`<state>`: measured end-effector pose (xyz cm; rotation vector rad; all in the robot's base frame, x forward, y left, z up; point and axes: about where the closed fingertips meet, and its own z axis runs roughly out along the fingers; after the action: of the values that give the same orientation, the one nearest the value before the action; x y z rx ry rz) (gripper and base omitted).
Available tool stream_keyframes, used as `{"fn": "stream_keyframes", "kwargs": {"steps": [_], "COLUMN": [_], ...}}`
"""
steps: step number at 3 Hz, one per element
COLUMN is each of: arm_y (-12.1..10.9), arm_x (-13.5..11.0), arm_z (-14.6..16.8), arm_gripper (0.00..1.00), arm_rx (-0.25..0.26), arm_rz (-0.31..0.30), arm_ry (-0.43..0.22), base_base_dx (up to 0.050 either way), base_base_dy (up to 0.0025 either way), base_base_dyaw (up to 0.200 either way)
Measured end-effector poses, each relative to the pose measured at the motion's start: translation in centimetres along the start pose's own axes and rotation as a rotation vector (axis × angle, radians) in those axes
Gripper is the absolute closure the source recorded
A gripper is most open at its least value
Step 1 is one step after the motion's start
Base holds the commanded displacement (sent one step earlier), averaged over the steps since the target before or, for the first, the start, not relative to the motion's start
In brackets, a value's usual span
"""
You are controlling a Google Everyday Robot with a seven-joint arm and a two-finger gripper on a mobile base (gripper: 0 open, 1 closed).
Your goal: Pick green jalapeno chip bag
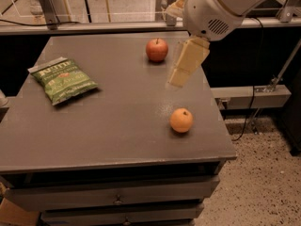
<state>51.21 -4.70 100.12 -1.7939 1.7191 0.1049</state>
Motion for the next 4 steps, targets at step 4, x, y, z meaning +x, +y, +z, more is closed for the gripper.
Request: {"fn": "stream_keyframes", "kwargs": {"steps": [4], "arm_y": [-2.8], "arm_x": [-3.5], "arm_z": [8.8], "arm_gripper": [0.00], "arm_rx": [0.012], "arm_rz": [0.059], "arm_ry": [-0.159], "base_base_dx": [0.000], "base_base_dy": [0.00000], "base_base_dyaw": [0.000]}}
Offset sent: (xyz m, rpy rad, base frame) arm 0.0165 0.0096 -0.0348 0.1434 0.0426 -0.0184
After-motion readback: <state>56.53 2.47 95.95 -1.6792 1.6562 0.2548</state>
